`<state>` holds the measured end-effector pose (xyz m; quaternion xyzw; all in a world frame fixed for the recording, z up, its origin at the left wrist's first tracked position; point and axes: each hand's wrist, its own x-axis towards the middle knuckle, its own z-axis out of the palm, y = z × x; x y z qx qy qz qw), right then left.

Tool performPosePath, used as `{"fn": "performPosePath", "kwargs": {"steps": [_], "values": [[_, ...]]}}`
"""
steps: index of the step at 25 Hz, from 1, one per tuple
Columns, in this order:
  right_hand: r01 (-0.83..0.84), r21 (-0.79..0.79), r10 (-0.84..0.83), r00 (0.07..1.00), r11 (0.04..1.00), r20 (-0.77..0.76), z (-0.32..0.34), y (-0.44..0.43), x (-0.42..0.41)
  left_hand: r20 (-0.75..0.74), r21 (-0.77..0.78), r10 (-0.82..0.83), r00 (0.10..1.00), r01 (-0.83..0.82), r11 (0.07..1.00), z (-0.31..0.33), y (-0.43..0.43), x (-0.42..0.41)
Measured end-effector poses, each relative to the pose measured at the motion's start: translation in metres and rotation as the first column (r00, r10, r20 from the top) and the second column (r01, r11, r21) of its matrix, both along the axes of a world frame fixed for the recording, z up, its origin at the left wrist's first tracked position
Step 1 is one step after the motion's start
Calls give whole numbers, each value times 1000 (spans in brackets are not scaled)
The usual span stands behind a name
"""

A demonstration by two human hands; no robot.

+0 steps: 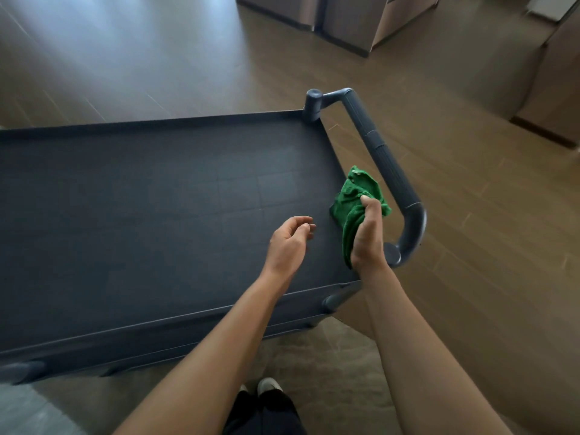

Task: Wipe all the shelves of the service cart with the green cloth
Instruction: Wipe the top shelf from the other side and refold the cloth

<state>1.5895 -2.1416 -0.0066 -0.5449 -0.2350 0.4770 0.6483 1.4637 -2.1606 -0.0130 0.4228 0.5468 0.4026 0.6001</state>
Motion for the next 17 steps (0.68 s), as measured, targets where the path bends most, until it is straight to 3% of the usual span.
{"fn": "performPosePath", "kwargs": {"steps": [2,5,8,13,17], "values": [[-27,-61,38,982,998,187,-12,-2,-4,11,-26,7,1000,-7,1000,-3,-1,0],[-149,-276,250,891,950,379,-42,-10,-21,10,-69,51,999,-50,996,-11,0,-5],[-255,-462,503,655,850,564,-62,-16,-33,-27,-100,68,997,-71,992,-18,1,-13],[-259,-513,559,567,819,605,-62,-16,-35,-15,-148,127,992,-128,981,-23,2,-29],[-265,-552,612,328,791,719,-67,-20,-47,-9,-142,230,973,-228,963,-25,3,-54]]}}
